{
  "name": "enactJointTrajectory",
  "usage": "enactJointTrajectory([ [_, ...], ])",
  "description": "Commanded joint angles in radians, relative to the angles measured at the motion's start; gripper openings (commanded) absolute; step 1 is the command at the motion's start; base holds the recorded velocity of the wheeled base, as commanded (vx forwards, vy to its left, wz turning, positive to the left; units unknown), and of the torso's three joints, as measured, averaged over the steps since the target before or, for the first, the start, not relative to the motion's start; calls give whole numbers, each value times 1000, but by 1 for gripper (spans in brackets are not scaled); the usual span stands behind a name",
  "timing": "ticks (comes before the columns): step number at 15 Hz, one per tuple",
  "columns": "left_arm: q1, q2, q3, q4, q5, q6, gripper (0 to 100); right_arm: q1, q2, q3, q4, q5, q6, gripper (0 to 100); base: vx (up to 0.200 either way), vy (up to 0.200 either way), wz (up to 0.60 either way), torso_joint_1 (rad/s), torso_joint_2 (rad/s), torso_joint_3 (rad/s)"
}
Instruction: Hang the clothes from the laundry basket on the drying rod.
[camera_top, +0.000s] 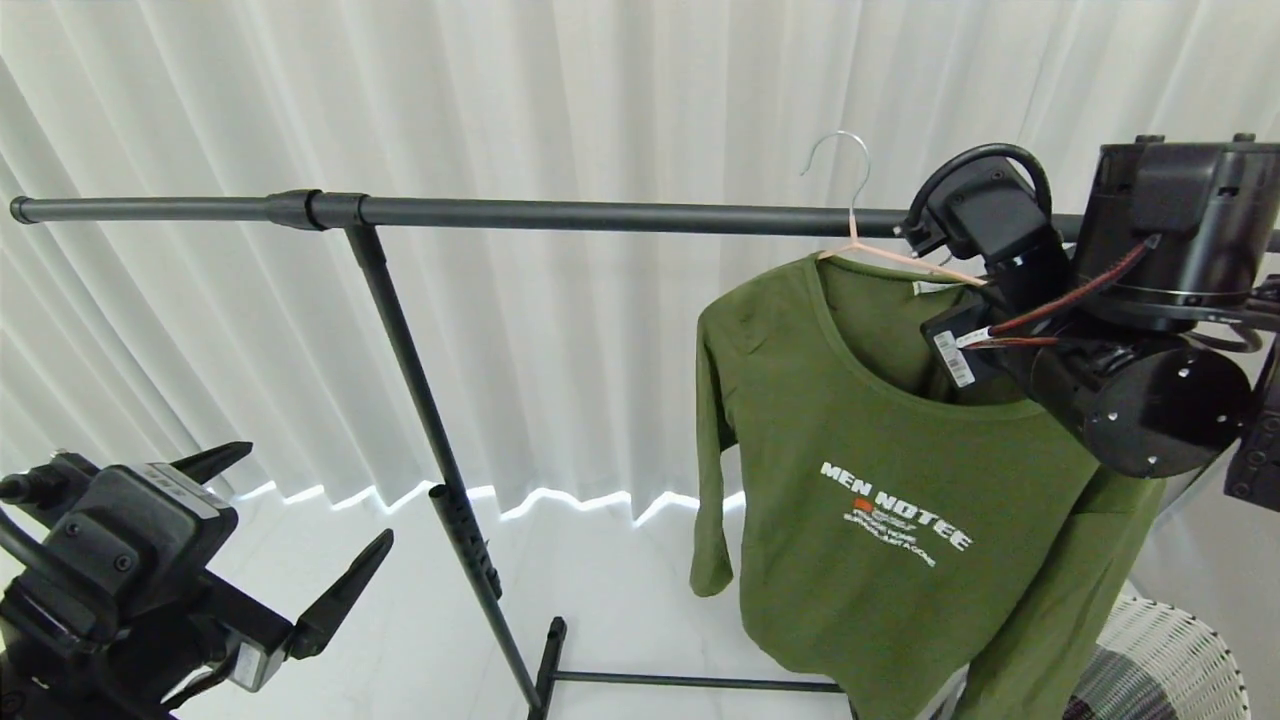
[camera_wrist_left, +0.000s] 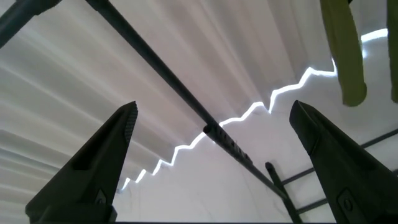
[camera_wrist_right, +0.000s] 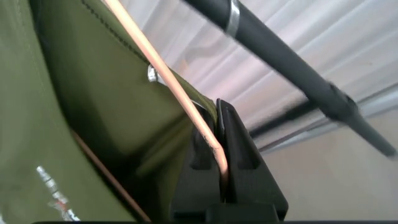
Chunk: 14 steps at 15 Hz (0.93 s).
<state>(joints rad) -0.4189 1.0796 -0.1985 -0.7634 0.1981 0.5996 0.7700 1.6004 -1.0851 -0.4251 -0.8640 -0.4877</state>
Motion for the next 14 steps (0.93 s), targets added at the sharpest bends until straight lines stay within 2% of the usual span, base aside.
enactJointTrajectory([
  [1, 0, -1, 14, -1, 0, 0, 100, -5, 9, -1, 0, 0, 0, 0, 0, 0, 0, 0, 0, 0],
  [5, -4, -27, 31, -1, -2, 3, 100, -34, 38, -1, 0, 0, 40, 0, 0, 0, 0, 0, 0, 0],
  [10, -31, -56, 31, -1, 1, 17, 100, -81, 88, -27, 2, 0, 41, 0, 0, 0, 0, 0, 0, 0],
  [14, -32, -59, 31, -1, 1, 5, 100, -84, 162, -61, 2, 0, 41, 0, 0, 0, 0, 0, 0, 0],
])
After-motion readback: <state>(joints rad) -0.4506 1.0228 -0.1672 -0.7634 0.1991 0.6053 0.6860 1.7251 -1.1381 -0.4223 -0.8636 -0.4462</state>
